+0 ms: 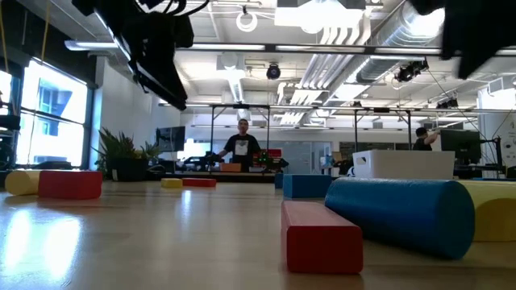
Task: Sort & place blocks by color
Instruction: Put the blue arc block into the top white bin
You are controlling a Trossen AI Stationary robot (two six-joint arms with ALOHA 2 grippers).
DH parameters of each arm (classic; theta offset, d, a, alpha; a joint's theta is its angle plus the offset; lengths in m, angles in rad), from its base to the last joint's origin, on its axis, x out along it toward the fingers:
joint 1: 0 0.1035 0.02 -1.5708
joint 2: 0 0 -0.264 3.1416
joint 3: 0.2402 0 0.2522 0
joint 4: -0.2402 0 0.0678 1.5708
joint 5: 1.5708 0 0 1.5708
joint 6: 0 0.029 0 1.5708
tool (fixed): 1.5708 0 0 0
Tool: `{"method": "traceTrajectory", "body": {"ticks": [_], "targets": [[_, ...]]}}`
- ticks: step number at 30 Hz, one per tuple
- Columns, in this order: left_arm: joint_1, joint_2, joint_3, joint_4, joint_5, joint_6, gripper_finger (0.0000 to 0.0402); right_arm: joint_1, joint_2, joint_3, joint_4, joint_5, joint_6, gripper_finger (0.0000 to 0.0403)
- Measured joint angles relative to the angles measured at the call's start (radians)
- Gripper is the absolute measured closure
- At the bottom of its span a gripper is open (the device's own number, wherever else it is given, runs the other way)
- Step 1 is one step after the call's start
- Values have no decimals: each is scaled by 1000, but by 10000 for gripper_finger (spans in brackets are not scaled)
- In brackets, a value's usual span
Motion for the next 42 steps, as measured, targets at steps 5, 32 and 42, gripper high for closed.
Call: {"method": "traceTrajectory", "body": {"ticks": [5,32,42], "targets": [[43,0,0,-67,0,29,170,-129,0,0,93,45,-149,274],[200,0,0,-95,12,-143,174,-762,0,0,508,-81,-1373,259],[200,0,0,-95,12,-189,174,-908,0,0,676,-150,-1631,203]]}}
